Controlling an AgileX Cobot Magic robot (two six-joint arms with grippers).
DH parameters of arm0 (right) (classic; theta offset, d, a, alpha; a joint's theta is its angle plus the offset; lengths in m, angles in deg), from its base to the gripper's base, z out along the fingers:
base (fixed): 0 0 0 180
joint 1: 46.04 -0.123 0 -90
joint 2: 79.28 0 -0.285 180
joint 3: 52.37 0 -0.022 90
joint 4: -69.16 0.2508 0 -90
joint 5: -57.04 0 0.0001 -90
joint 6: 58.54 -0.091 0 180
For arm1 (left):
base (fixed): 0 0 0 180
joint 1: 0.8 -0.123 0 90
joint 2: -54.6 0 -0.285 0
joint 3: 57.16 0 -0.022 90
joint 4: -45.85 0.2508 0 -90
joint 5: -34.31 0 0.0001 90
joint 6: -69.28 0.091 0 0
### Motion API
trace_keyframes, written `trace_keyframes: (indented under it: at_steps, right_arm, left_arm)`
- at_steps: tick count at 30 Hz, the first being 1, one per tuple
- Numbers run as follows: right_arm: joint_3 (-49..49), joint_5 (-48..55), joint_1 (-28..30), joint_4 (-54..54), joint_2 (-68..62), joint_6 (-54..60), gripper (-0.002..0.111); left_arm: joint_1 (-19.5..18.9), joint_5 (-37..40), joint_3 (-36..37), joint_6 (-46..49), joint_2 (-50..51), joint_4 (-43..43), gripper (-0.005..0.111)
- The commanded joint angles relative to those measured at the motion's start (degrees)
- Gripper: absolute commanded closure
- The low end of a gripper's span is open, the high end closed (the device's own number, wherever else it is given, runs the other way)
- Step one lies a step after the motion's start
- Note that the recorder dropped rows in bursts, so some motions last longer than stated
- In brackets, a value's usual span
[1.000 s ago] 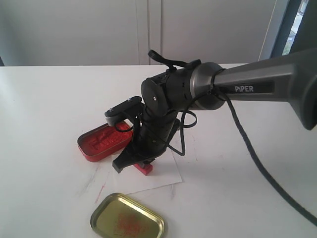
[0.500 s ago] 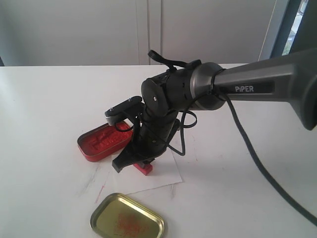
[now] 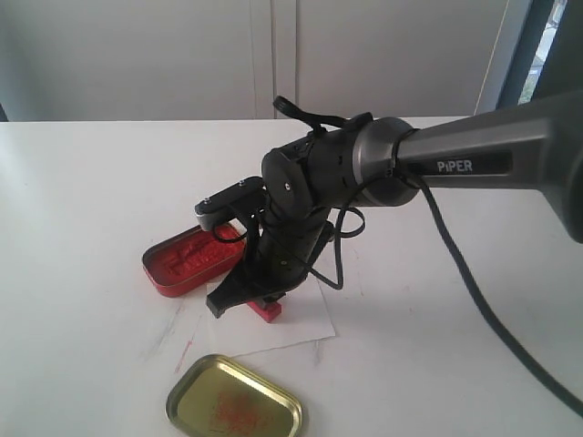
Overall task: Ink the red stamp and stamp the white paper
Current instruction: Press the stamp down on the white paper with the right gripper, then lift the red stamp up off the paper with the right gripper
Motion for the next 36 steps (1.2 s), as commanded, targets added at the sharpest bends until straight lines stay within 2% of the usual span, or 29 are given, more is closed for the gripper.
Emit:
trace_keyframes:
  at_steps: [1, 36]
  right_arm:
    - [1.0, 2.2, 0.1, -0.7, 0.7, -0.5, 0.108]
    - [-2.4, 3.1, 0.1, -1.1, 3.5, -0.5, 0.108]
  left_arm:
    - [-0.1, 0.5, 0.4, -0.2, -0.3, -0.1, 0.107]
    - [-0.1, 0.5, 0.4, -0.2, -0.3, -0.1, 0.107]
